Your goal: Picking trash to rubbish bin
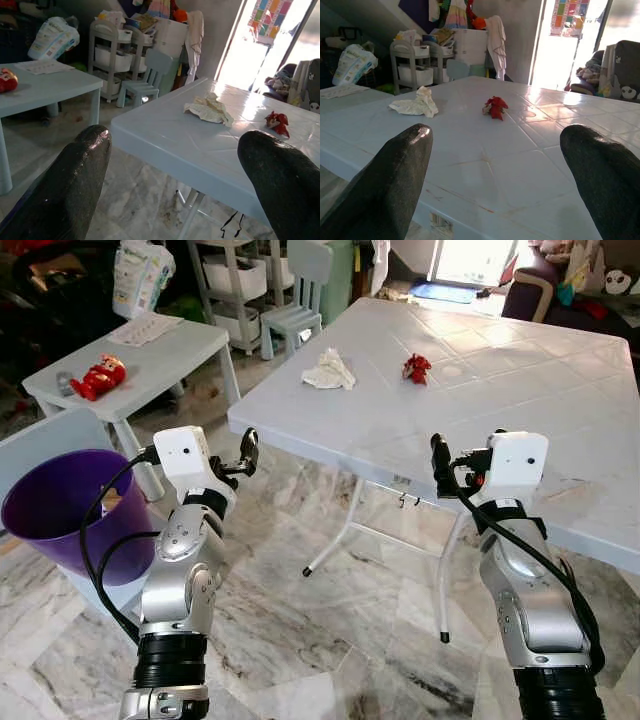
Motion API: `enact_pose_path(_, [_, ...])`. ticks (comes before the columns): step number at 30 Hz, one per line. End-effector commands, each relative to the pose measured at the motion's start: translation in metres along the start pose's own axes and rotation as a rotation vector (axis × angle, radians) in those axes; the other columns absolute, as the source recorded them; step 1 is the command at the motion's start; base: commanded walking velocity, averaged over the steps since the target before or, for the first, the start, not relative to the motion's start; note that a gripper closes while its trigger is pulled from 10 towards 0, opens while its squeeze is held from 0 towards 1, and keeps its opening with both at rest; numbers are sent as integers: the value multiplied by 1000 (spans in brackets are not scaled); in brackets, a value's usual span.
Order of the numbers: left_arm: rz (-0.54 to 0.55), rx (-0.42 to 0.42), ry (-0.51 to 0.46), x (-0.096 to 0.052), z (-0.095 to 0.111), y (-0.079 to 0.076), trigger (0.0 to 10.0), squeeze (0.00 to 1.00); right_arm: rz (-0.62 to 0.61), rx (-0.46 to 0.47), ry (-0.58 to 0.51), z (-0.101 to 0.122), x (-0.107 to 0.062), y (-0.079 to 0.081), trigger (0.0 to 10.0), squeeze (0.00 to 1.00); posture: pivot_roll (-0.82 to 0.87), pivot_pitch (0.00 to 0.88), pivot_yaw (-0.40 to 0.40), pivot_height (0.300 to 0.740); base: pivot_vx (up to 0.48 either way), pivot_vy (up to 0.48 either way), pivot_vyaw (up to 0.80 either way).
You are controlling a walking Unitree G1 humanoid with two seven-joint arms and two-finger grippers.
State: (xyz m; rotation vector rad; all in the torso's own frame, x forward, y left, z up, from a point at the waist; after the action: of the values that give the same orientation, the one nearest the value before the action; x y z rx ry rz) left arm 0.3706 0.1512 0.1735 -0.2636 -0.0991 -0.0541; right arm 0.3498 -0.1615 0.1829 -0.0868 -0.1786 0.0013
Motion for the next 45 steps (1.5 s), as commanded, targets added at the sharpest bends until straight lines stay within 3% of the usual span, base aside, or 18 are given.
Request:
enact_pose_path(1, [-24,10,-34,1,10,-5,10000,0,-7,-7,-14,3,0,-2,10000,0,-30,69,11,740,360,0,0])
enact_pose_path(13, [-38,20,-32,0,10,-8,10000,0,22,-10,-21,4,0,3,10000,0,-28,70,11,740,429,0,0])
enact_pose_path(28, [-43,48,-36,0,11,-8,10000,0,176,35,-22,4,-4,31,10000,0,-22,63,15,740,442,0,0])
enact_pose_path(45, [-45,57,-27,1,9,-8,10000,0,191,40,-19,3,-5,34,10000,0,-21,64,19,740,442,0,0])
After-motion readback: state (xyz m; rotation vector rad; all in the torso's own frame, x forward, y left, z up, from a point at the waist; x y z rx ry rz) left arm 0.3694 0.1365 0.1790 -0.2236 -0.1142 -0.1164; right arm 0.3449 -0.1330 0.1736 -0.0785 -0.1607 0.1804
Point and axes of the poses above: a point about 5 cm out from each wrist's last joint towards the gripper, its own x axis pointing out of the wrist towards the gripper, its own z axis along the axis of the wrist's last joint, y = z × x, the point moved 4 cm from there along x, pointing out of the wrist towards the gripper, and after that the axes turned 2 degrees about -x, right-handed, at the moved point
